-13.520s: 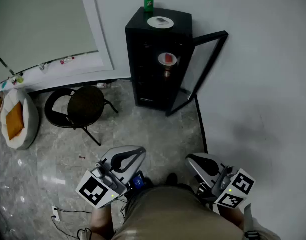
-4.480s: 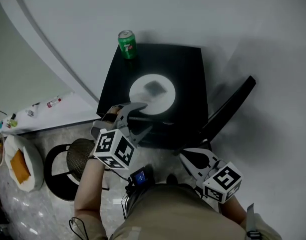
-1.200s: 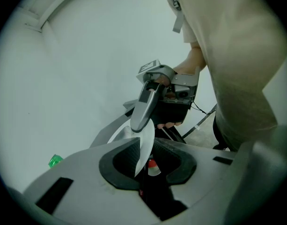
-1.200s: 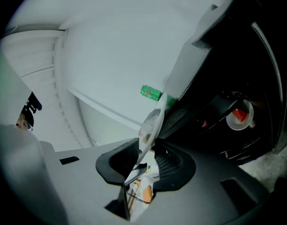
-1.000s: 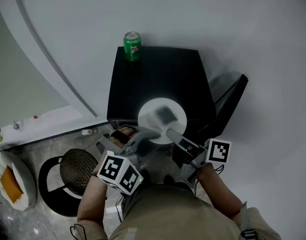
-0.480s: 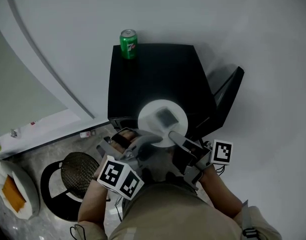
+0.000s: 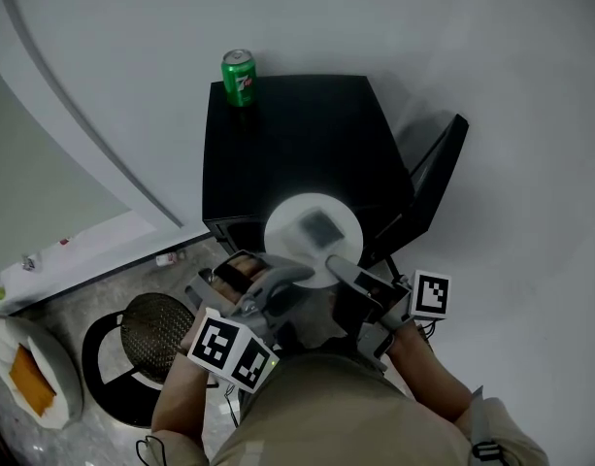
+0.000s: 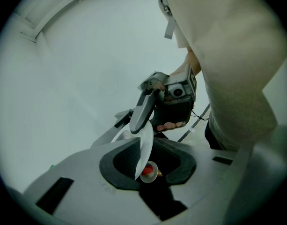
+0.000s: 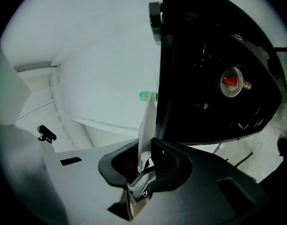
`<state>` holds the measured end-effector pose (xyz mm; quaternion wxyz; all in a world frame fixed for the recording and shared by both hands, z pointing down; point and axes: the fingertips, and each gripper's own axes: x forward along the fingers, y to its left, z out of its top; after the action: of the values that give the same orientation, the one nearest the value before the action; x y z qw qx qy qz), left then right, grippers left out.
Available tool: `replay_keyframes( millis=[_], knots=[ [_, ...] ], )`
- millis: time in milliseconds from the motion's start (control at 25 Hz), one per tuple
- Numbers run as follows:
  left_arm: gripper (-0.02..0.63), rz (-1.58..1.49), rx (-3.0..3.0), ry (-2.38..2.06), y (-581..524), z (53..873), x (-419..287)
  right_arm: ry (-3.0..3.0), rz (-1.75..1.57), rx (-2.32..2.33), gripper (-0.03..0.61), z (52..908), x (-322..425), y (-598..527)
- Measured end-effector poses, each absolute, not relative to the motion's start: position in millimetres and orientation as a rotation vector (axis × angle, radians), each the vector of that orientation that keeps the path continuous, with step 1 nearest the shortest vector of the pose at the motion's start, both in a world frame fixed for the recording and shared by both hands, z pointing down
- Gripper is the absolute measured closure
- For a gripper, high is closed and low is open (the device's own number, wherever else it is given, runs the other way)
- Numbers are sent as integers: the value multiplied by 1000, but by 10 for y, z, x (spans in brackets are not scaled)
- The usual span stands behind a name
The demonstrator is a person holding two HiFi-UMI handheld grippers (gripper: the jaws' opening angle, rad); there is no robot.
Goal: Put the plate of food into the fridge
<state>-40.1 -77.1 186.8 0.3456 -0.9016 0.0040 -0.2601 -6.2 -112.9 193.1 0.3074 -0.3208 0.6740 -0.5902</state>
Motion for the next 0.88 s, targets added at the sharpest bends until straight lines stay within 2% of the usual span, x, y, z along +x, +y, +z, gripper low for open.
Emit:
replay_keyframes(
  millis=[880],
  knots=[
    [528, -781, -2379, 58, -20, 2091, -23, 1756, -1625, -827, 522, 2176, 315, -381]
  ],
)
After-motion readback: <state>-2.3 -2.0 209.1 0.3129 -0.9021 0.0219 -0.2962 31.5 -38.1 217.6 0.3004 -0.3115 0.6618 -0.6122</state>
